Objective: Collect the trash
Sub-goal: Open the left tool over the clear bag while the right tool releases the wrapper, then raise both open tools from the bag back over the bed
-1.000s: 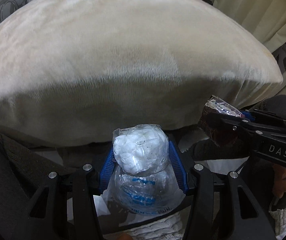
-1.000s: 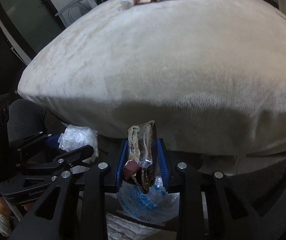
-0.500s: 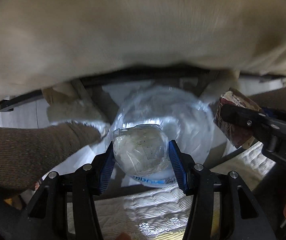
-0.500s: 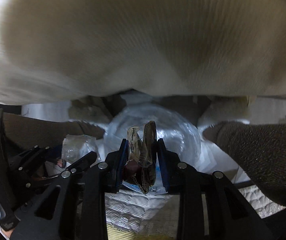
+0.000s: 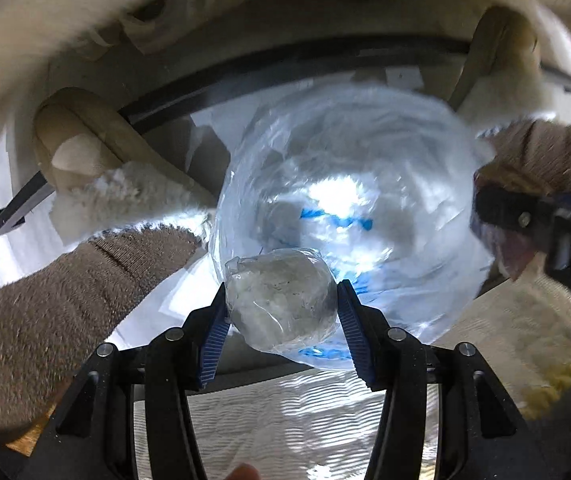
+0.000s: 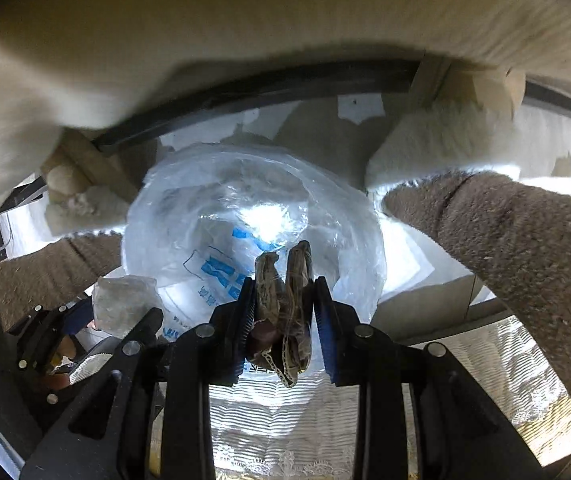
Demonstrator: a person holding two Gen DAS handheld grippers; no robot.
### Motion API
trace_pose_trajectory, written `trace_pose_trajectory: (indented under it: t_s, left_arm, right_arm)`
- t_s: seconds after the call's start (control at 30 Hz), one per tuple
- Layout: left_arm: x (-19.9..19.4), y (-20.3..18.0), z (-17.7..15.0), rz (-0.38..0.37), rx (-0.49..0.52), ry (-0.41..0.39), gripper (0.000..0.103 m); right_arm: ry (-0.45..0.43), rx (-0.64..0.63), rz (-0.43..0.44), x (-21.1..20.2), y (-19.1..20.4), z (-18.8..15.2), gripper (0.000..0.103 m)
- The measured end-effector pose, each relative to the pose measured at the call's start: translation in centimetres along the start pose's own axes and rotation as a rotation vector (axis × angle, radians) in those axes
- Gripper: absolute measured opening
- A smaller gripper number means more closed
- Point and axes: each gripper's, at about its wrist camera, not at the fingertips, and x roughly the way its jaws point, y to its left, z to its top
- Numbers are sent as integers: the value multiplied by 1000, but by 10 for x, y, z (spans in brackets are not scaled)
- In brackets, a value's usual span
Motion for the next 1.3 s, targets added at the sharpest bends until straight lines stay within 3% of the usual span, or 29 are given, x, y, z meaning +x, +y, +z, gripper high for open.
trace_pose_trajectory:
  t_s: [0.37,0.4,0.43,0.5,0.6,0.9,1.3]
  left_arm:
    - [31,-3,11,4,63,90,56]
    - [32,-2,11,-3,65,93,62]
    - [33,-3,11,-10,69,93,70]
    - [34,-2,11,-5,71,85,80]
    - [33,-4,9,-25,75,77,86]
    - [6,-9,-1,-24,84,11,91]
    - [-38,-20,-23,-17,108,-115,95]
  right_arm:
    - [96,-2,-30,38,-2,20,32]
    - [101,0,-31,38,-4,19,40]
    - [102,3,-39,39,-5,18,56]
    - [110,8,-47,41,-7,17,63]
    - [116,18,-51,39,-11,14,70]
    - [59,1,-75,18,-6,-1,70]
    - [-104,-32,-79,-36,3,-29,71]
